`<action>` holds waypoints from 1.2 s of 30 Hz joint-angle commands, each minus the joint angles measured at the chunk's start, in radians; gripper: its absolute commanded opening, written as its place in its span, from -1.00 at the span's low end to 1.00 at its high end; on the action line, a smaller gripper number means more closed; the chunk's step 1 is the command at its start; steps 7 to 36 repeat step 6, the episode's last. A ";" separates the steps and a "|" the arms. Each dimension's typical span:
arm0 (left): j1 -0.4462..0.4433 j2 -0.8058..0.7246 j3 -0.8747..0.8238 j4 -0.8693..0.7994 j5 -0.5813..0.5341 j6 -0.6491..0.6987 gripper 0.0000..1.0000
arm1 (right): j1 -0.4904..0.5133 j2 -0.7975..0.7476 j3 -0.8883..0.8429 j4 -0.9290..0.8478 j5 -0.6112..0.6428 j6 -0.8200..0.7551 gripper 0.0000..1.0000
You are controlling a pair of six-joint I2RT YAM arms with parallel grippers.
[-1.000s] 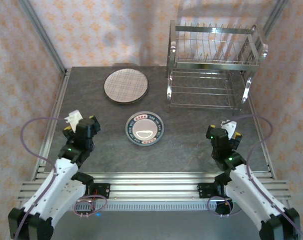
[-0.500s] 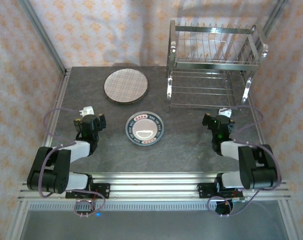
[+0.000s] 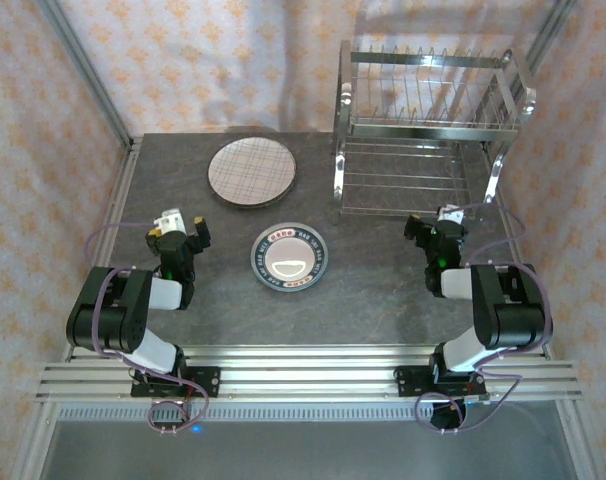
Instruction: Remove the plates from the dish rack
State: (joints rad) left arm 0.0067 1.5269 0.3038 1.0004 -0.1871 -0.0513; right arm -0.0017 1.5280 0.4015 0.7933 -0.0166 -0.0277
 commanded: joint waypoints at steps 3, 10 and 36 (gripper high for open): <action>-0.002 0.000 0.064 -0.083 0.004 0.014 0.99 | 0.001 -0.005 0.012 -0.005 0.005 -0.003 0.98; -0.005 0.003 0.041 -0.042 0.011 0.018 0.99 | 0.002 -0.006 0.011 -0.006 0.005 -0.003 0.98; -0.005 0.003 0.041 -0.042 0.011 0.018 0.99 | 0.002 -0.006 0.011 -0.006 0.005 -0.003 0.98</action>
